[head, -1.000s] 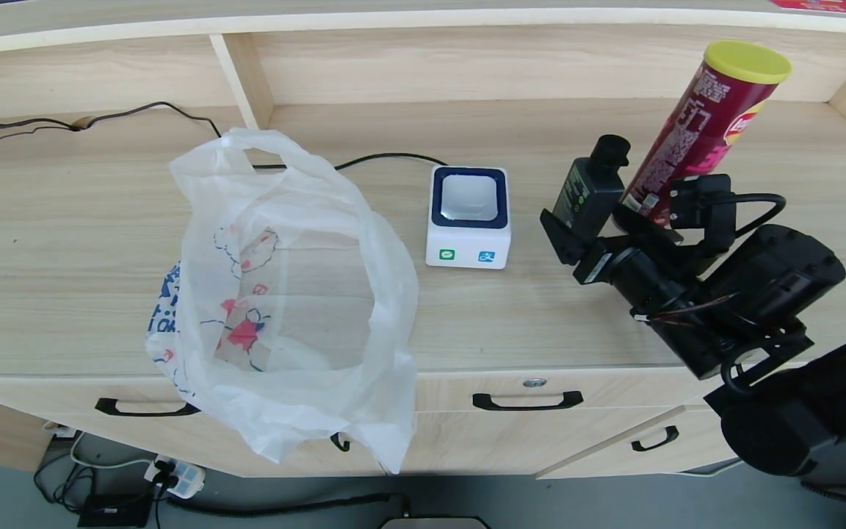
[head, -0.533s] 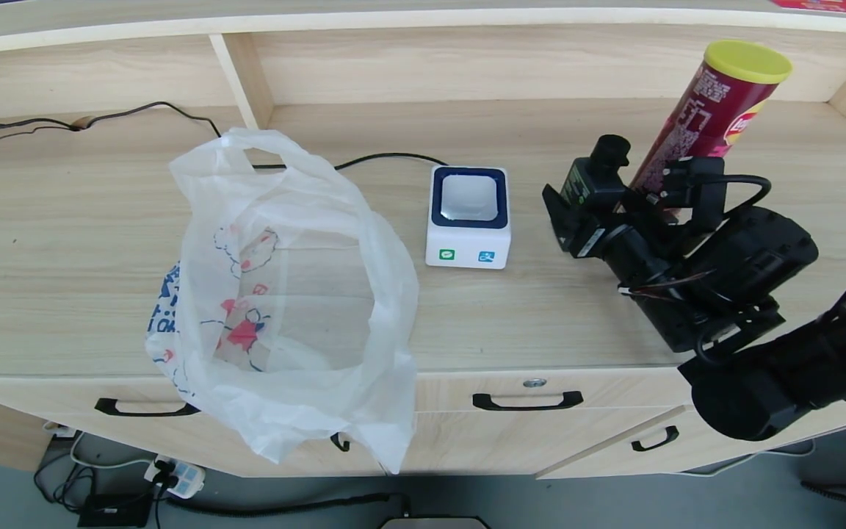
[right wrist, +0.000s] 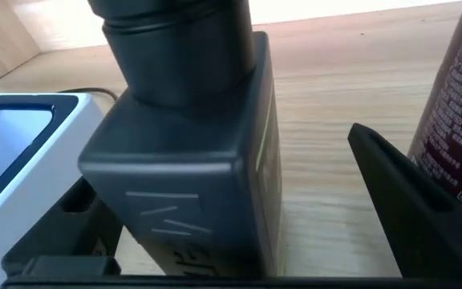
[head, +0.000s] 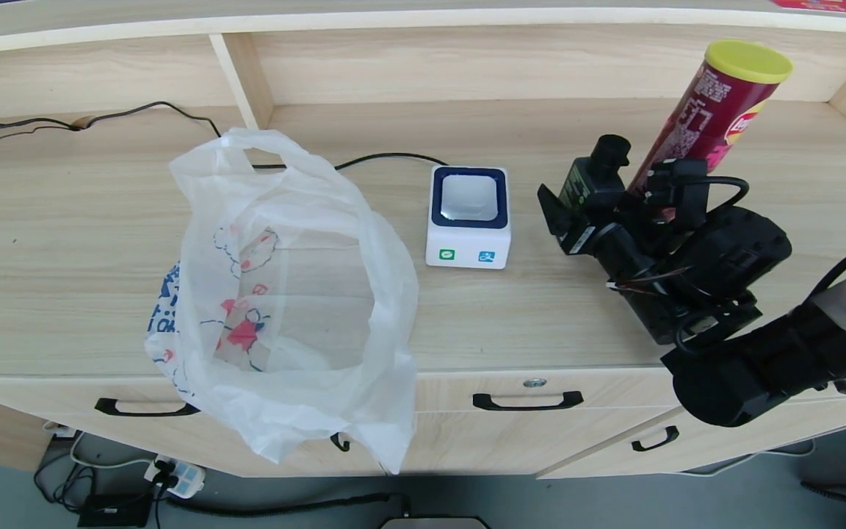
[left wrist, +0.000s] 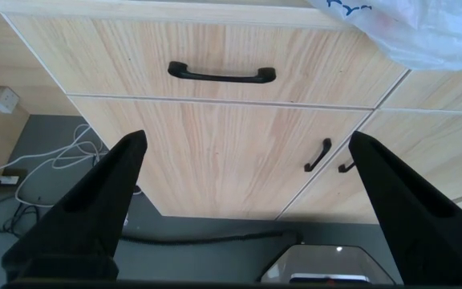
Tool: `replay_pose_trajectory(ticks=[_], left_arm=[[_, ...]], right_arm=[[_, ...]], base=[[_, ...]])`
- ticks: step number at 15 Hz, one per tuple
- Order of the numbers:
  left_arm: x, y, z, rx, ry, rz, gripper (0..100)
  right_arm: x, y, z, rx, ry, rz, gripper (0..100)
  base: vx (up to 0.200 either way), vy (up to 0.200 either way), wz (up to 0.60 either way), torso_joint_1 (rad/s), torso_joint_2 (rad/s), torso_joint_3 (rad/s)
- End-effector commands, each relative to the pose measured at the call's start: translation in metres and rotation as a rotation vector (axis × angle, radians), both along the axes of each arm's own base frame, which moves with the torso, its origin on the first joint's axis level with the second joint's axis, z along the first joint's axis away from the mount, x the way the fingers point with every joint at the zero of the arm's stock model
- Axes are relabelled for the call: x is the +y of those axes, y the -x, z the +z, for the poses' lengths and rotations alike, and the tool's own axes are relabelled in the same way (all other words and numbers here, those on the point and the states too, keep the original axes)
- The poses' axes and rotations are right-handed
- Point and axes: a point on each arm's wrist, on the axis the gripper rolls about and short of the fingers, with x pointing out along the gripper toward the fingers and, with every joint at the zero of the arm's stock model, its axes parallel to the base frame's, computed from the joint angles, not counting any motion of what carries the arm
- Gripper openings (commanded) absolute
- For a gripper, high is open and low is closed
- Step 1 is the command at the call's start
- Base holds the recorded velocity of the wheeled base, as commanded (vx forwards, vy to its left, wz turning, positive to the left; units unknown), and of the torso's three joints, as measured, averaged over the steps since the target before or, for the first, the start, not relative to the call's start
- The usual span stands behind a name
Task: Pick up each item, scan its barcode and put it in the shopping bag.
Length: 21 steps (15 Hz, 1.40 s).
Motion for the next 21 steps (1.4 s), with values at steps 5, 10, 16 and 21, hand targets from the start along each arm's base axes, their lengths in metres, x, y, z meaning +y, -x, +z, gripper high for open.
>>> replay_pose_trajectory(ticks=[5,10,16,21], left_arm=[[0.000,0.000,0.000,0.000,0.000,0.001,100],[0.000,0.000,0.000,0.000,0.001,0.001,100],[0.000,0.000,0.000,0.002,-0.002,0.001,100],[0.000,0.000,0.000,0.003,-0.002,0.001,100]], right_arm=[[0.000,0.000,0.003,-0.014,0.000,-0.002,0],[0.014,0.016,0.010,-0.039,-0.001,0.046,0],[0.096,0.095,0.027,-0.068,-0.056,0.260,0],[0.085,0.125,0.044,-0.079,-0.090,0.269,0]], base=[[0.000,0.000,0.00,0.000,0.00,0.000],[0.000,0.000,0.00,0.000,0.00,0.000],[0.000,0.000,0.00,0.000,0.00,0.000],[0.000,0.000,0.00,0.000,0.00,0.000]])
